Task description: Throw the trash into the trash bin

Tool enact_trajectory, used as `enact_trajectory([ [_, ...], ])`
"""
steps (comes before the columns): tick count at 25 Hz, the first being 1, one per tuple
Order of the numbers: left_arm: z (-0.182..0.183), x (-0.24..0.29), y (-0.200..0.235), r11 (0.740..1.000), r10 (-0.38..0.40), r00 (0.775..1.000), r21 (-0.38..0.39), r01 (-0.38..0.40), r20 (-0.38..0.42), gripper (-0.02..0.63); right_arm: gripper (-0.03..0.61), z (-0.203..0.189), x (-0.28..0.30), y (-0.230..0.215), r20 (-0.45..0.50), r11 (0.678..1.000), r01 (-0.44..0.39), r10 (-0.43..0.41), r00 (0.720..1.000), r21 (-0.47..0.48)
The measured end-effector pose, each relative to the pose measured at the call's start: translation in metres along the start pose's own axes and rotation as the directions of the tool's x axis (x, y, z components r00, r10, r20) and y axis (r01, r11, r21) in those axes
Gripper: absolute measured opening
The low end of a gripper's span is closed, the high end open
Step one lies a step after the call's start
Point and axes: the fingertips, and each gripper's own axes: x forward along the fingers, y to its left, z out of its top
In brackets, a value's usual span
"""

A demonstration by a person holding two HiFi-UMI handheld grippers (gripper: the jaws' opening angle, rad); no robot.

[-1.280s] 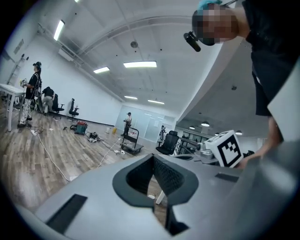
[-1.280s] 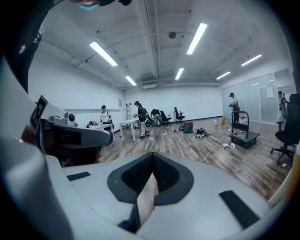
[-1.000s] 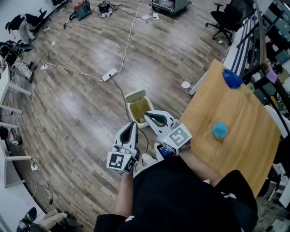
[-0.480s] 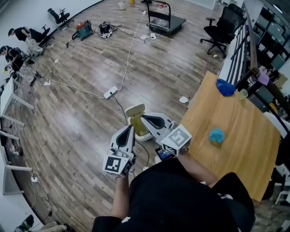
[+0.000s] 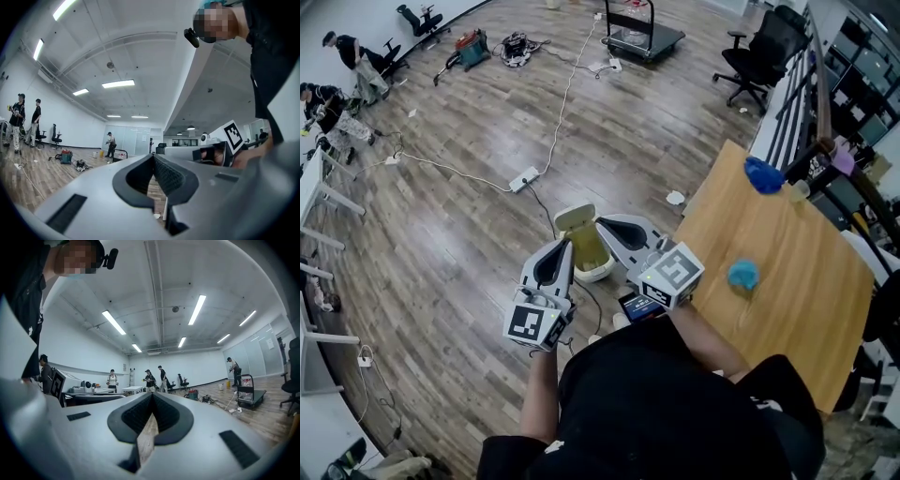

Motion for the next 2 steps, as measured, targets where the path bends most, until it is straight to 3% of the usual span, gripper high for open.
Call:
enact_trajectory([
  [2,-0.0003,0.0019,0.0009,1.000,-0.001,1.000,0.016,0.001,-0.001,0.003,-0.002,0.0006,-0.0027,-0.0061,-0.002,1.000,0.009,-0.009,1.000,0.005],
])
